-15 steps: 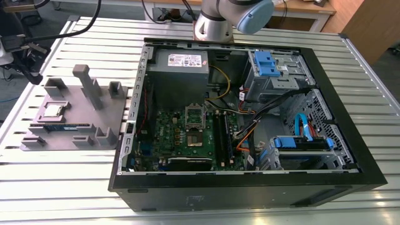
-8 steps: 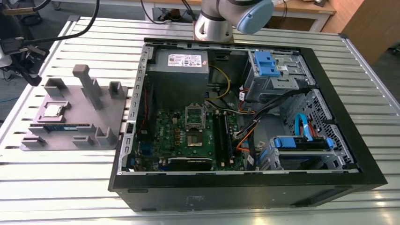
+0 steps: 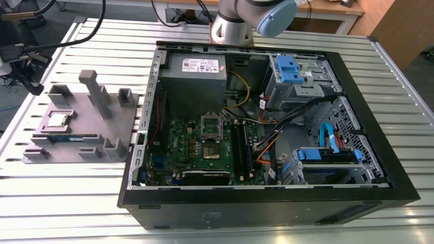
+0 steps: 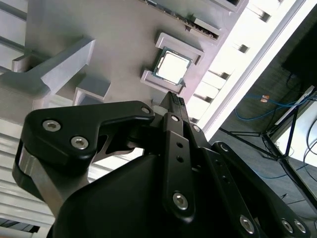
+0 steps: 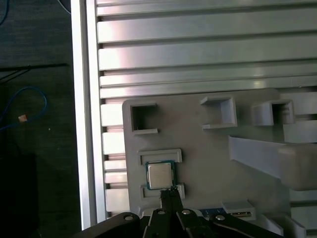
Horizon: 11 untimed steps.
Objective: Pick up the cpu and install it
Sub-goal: 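Reach for the cpu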
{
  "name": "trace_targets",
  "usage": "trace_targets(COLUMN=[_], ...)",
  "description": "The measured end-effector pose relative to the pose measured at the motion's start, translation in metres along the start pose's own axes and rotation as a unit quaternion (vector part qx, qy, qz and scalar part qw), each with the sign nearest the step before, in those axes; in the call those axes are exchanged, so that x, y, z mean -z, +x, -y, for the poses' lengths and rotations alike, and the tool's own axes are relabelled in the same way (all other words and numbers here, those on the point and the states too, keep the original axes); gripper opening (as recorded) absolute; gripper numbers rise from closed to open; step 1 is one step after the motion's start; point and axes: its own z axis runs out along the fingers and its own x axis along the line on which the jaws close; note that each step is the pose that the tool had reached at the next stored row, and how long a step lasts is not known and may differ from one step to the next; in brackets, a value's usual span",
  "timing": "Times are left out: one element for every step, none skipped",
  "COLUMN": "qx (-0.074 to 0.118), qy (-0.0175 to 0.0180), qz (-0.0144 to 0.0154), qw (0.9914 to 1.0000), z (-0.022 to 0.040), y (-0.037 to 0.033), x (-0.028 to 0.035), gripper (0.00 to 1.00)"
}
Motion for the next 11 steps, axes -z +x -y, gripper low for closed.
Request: trace_targets(qx=[0.0,0.0,0.0,0.0,0.0,0.0,0.001,0.001,0.002,0.002,0.002], qy=[0.0,0.0,-0.0001,-0.0001,0.0,0.0,0.0,0.0,0.0001,0.0001,0.0001], qz=[0.0,0.0001,0.0001,0.0001,0.0,0.0,0.0001,-0.0001,-0.0001,-0.0001,-0.0001], qw=[1.0,1.0,1.0,1.0,1.0,1.0,1.0,1.0,1.0,1.0,1.0], z=[0.0001,0.0002,0.0003,0.0005,0.0006,0.0011,0.0012,0.0013,0.0013,0.0013,0.0013], y=[0.0007,0.0013,0.0016,0.0019,0.0021,0.0025,0.0025,0.0024,0.0024,0.0024,0.0024], x=[-0.0006,-0.0012,-0.0018,-0.0024,-0.003,-0.0052,-0.0057,-0.006,-0.006,-0.006,-0.006], gripper=[0.11,0.11,0.11,0.11,0.11,0.11,0.11,0.11,0.11,0.11,0.11])
